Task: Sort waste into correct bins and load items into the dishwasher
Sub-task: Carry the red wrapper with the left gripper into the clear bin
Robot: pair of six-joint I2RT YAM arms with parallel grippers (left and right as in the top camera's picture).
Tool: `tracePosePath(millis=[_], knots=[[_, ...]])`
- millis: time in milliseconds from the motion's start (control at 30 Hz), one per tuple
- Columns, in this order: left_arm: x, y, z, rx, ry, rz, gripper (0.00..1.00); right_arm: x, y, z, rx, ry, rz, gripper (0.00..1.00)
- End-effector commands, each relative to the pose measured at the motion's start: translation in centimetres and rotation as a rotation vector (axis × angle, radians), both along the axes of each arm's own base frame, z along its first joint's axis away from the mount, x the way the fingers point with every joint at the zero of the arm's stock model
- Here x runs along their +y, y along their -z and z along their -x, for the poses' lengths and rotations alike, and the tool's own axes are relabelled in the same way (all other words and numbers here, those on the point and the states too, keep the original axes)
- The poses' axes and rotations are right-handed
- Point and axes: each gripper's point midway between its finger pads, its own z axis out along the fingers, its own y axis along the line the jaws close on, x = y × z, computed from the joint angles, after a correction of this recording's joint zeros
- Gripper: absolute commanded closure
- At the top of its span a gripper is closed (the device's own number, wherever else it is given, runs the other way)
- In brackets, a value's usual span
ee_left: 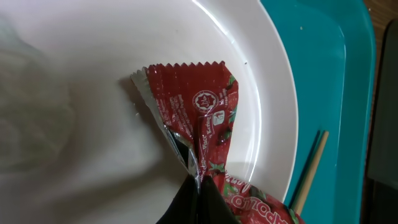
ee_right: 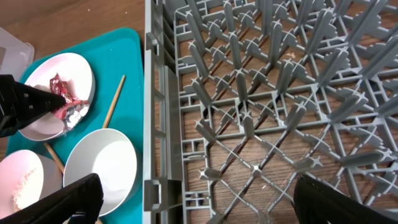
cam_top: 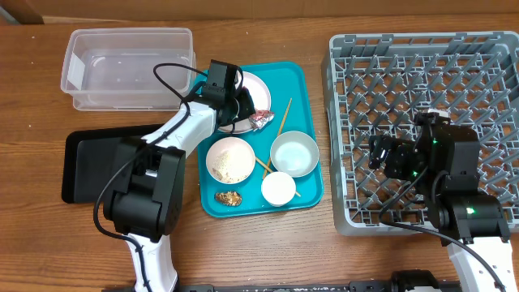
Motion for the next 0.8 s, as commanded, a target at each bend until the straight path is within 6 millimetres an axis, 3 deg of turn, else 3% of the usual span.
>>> tracePosePath(millis=[0, 100, 267, 433, 500, 600, 767], knots=[[-0.3, -1.0, -0.8, -0.015, 0.013, 0.011, 0.96, 0.0, -1.3, -0.3, -0.031, 0.001, 0.003, 0.0], [0.0, -2.4, -1.2, -0.027, 0.034, -0.006, 0.96, 0.0, -1.2, -0.3, -0.029, 0.001, 0.003, 0.0], [1.5, -7.9, -2.8, -0.138, 0.083, -0.081, 0.96, 0.0, -1.2, -0.3, -0.028, 0.001, 0.003, 0.0], [7.5, -13.8, -5.4, -0.26, -0.071, -0.185, 0.96, 0.0, -1.1, -0.2, -0.023, 0.001, 0.004, 0.0], [9.9, -15.1, -6.1, -0.291, -0.125, -0.195, 0.96, 0.0, -1.1, -0.2, -0.021, 0.001, 0.003, 0.0], [13.5, -16.0, -6.9, -0.312, -0.197, -0.2, 0.96, 0.0, -1.1, -0.2, -0.021, 0.001, 0.004, 0.0], [20.1, -15.6, -7.1, -0.298, -0.343, -0.277, 0.96, 0.0, -1.1, -0.2, -0.021, 0.001, 0.003, 0.0]])
